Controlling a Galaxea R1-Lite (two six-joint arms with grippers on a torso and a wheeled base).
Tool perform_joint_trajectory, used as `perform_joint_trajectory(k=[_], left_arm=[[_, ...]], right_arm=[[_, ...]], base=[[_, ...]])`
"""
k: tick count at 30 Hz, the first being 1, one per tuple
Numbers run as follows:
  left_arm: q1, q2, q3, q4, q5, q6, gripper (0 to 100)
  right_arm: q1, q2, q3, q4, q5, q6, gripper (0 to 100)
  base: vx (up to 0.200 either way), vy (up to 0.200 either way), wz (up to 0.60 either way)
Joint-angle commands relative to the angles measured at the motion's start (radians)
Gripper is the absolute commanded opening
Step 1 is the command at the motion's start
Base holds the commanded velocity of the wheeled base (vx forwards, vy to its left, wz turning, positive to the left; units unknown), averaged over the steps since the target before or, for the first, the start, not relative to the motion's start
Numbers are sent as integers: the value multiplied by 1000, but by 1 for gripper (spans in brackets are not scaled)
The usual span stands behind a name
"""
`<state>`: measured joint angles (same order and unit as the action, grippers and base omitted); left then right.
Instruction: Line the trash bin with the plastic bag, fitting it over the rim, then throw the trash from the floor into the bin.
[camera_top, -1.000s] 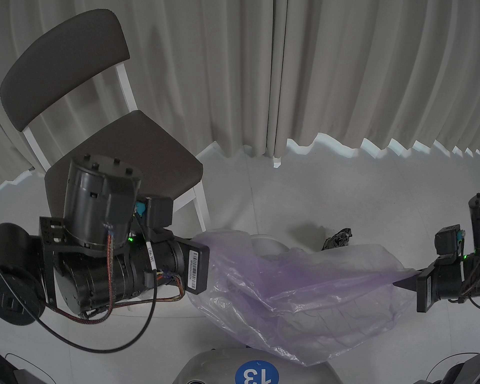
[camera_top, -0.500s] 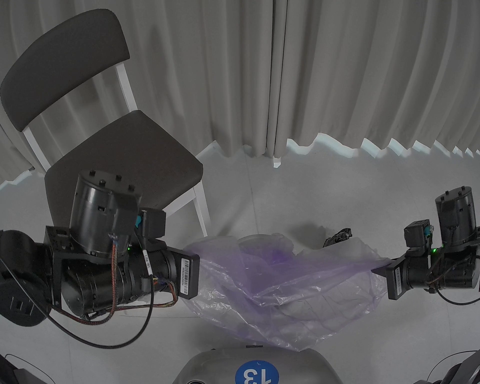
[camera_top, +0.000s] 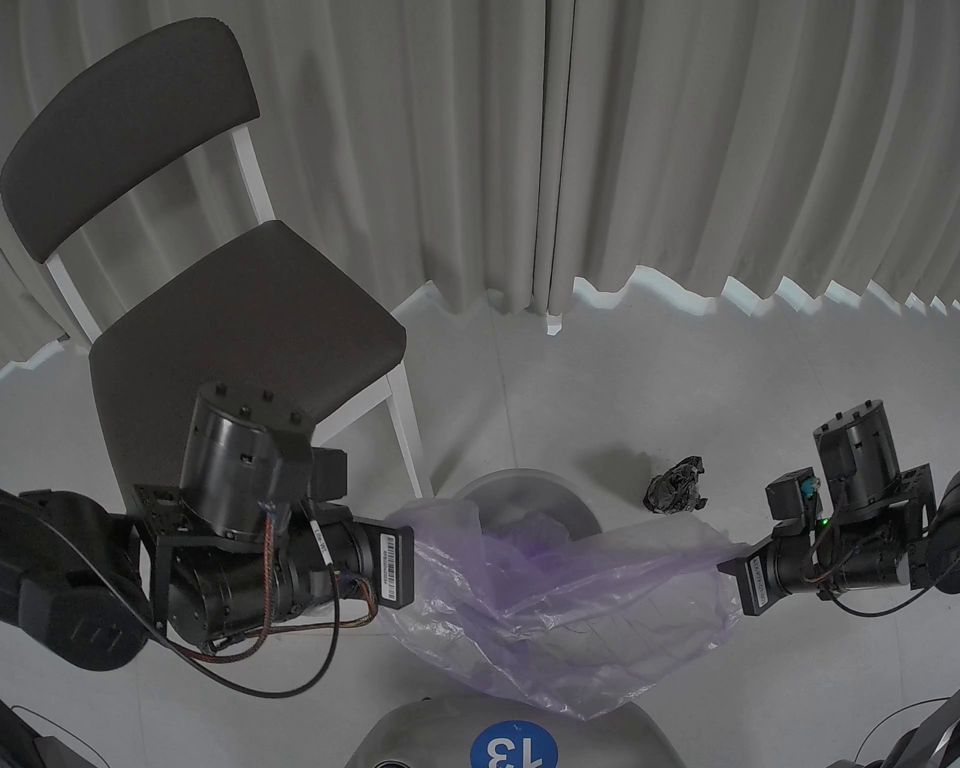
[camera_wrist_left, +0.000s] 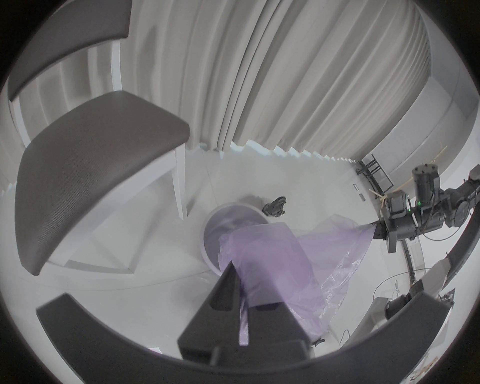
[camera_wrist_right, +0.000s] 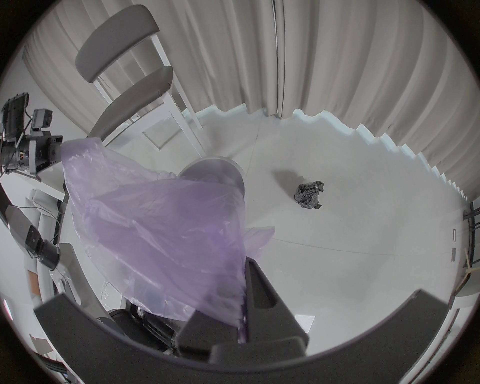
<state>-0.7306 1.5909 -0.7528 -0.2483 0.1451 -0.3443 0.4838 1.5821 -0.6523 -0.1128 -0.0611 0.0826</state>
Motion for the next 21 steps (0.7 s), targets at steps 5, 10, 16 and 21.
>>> perform_joint_trajectory(k=[5, 10, 16, 21], left_arm=[[22, 84, 26, -12, -2, -4, 0], [59, 138, 33, -95, -33, -2, 0], [89, 224, 16, -177, -41, 4, 0], [106, 274, -39, -190, -53, 8, 0]], right_arm=[[-8, 116, 2, -42, 17, 0, 0], [-36, 190, 0, -104, 20, 0, 0], [-80, 269, -16, -200, 47, -7, 0], [-142, 334, -70, -212, 87, -10, 0]], base=[[0, 0, 0], [0, 0, 0], [0, 0, 0], [0, 0, 0]])
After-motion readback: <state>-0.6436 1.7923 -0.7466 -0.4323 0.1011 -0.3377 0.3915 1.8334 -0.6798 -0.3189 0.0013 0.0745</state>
